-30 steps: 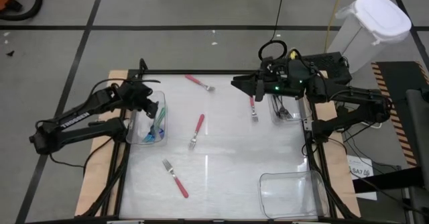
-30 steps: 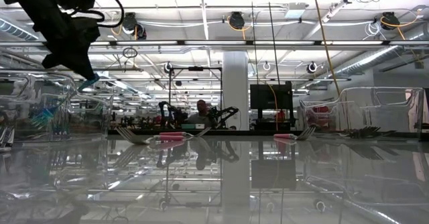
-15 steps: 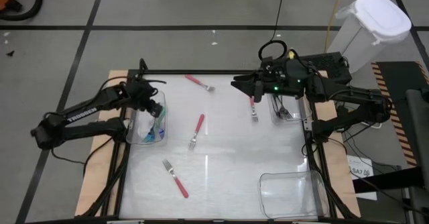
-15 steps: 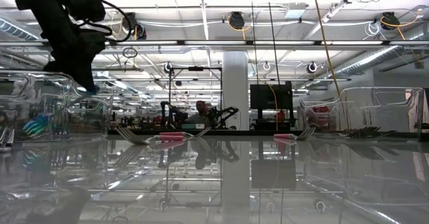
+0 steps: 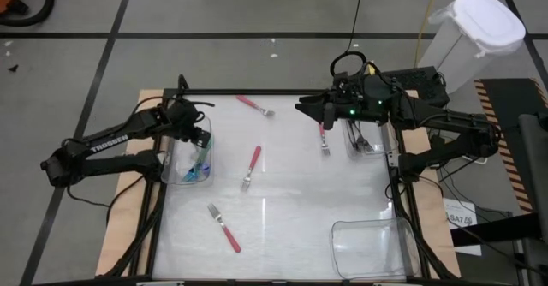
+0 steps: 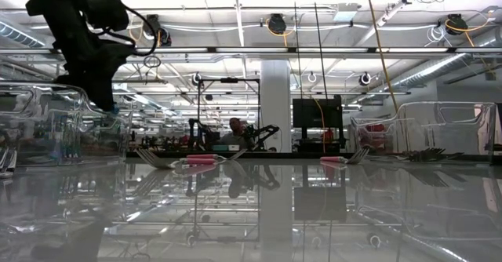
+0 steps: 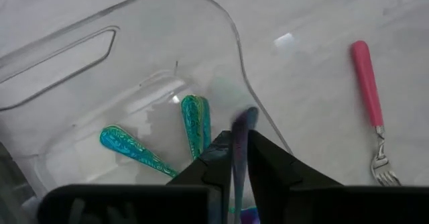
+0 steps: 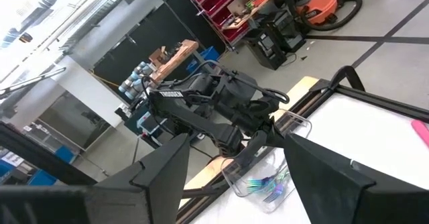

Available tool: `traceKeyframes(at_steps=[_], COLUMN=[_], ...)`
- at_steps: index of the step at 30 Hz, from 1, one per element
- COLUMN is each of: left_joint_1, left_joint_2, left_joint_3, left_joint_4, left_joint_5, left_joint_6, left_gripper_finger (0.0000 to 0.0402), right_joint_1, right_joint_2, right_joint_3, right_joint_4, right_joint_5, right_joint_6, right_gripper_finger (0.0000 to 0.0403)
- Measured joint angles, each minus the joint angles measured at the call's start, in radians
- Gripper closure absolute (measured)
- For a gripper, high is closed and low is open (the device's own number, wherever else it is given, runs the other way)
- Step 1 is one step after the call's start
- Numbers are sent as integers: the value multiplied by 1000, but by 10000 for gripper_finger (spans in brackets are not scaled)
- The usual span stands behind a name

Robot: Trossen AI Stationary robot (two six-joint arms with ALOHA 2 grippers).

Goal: Sort silverware by color (type)
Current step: Put the blue fork into the left transparent bin, then put the pink fork into the bottom right transparent bin

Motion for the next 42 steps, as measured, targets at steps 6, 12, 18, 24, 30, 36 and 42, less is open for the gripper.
traceKeyframes(at_steps=[6,12,18,24,30,36,42], left_joint_1=[0,-2,-17,-19,-19,-40,-161], left_joint_2=[0,-3,-3,-3,-2,43,200], left_joint_3=[0,2,56,160,302,458,637], left_joint_4=[-2,-3,-8,-9,-7,-40,-107], left_joint_5=[-11,18,33,27,24,-31,-81], left_joint_6=[-51,-79,-68,-16,-27,-83,-93], left_gripper_finger=[335,334,334,334,334,334,334], right_joint_1=[0,-2,-17,-21,-22,-22,-23], right_joint_2=[0,0,0,0,0,0,0], right_joint_3=[0,0,0,0,0,0,0], right_joint_4=[-1,-1,-2,-71,-226,-356,-466], right_joint_5=[1,3,4,4,2,-8,-120], right_joint_6=[1,18,53,77,2,-62,-186], right_gripper_finger=[161,161,161,161,161,161,161])
